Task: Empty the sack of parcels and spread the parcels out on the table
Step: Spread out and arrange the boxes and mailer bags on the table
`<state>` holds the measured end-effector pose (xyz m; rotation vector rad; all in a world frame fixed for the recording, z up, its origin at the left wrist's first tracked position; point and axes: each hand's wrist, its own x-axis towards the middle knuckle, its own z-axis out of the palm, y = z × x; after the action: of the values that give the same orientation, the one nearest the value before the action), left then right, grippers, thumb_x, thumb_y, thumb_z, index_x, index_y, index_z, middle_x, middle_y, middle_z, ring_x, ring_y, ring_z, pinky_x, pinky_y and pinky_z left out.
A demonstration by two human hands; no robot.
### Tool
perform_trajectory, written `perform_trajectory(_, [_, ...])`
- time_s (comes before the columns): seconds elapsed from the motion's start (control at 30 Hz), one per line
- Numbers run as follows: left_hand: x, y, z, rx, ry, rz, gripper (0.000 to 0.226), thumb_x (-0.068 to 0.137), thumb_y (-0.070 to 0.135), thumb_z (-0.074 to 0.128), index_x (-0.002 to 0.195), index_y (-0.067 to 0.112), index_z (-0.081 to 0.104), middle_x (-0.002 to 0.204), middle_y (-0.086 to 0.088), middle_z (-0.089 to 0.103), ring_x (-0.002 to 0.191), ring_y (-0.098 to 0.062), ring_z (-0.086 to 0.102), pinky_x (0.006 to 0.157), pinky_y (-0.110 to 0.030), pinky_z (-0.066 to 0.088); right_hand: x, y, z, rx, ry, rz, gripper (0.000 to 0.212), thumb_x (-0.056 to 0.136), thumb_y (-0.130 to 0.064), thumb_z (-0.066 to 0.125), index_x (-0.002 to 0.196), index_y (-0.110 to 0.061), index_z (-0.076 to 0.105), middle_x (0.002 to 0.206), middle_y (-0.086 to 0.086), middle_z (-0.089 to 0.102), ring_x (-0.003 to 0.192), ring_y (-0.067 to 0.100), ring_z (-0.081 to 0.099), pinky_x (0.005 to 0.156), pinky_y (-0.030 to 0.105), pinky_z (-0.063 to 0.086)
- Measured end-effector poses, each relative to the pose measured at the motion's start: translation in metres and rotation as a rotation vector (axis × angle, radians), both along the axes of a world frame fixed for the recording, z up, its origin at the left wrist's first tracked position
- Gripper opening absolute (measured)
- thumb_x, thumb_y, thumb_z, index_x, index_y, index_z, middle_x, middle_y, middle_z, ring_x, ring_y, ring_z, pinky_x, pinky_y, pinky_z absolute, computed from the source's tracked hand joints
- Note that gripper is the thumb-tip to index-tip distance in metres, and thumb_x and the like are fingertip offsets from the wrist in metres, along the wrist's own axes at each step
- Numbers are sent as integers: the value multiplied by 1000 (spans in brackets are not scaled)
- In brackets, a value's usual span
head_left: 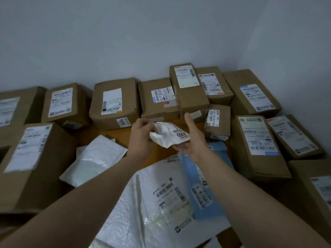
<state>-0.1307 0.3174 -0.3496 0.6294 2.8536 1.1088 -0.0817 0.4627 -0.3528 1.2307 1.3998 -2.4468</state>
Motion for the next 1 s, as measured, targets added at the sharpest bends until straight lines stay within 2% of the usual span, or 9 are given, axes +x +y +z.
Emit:
perform_trajectory(0.13, [8,-19,-5,0,-80,-19,21,82,-2,62,97,12,62,102,-2,58,96,-20,55,80,-26,43,-5,-4,-12,454,35,13,43,78,0,73,116,-14,59,115,7,62,86,17,62,67,28,55])
perform_trajectory(0.3, [1,-49,-18,-87,-138,146,29,94,4,47,118,15,58,124,-5,59,110,-19,55,91,-28,45,-7,-12,-25,711,45,98,27,82,-5,69,105,-15,59,117,8,59,110,27,57,89,40,50])
perform_trajectory(0.4, [-1,-77,-27,-278,-100,325,46,94,9,50,138,16,42,149,-8,35,138,-26,31,112,-38,28,-5,-22,-27,1315,-151,332,47,86,-19,65,130,-28,51,142,10,35,134,31,28,110,44,23])
perform_trajectory(0.47, [-4,-101,-31,-486,-191,469,57,96,22,48,147,21,24,158,-10,13,146,-29,7,117,-50,14,-9,-42,-26,1559,-65,446,51,89,-19,59,136,-36,45,152,6,23,140,30,16,114,45,11])
perform_trajectory(0.63, [6,-143,-46,-592,-612,496,99,78,68,56,148,42,-10,155,-20,-16,144,-41,-11,112,-60,9,-45,-117,-38,1305,215,879,47,95,-25,51,141,-19,40,150,4,33,136,25,34,109,37,29])
perform_trajectory(0.77, [8,-145,-56,-627,-523,170,94,77,66,58,147,46,-2,157,-14,-2,145,-38,-3,117,-53,6,-60,-150,-53,1194,54,1032,84,80,-47,66,146,-18,23,147,10,34,134,30,35,106,44,37])
perform_trajectory(0.83, [11,-145,-57,-451,-489,113,83,78,65,54,148,44,16,157,-14,10,146,-33,5,117,-51,9,-60,-154,-56,1219,-13,1010,93,76,-43,72,147,-20,18,146,12,31,132,32,36,104,44,37])
perform_trajectory(0.93, [8,-149,-54,53,-470,386,66,90,51,44,149,27,28,157,-6,20,145,-25,15,117,-46,17,-61,-150,-53,1233,-70,957,95,71,-30,80,144,-16,20,142,14,32,126,34,43,100,42,42])
perform_trajectory(1.0, [-3,-148,-49,-68,-414,535,61,96,36,43,150,17,23,155,-7,25,143,-27,22,115,-45,24,-60,-147,-53,1211,-84,944,90,71,-21,82,140,-12,25,139,15,36,122,35,47,98,43,44])
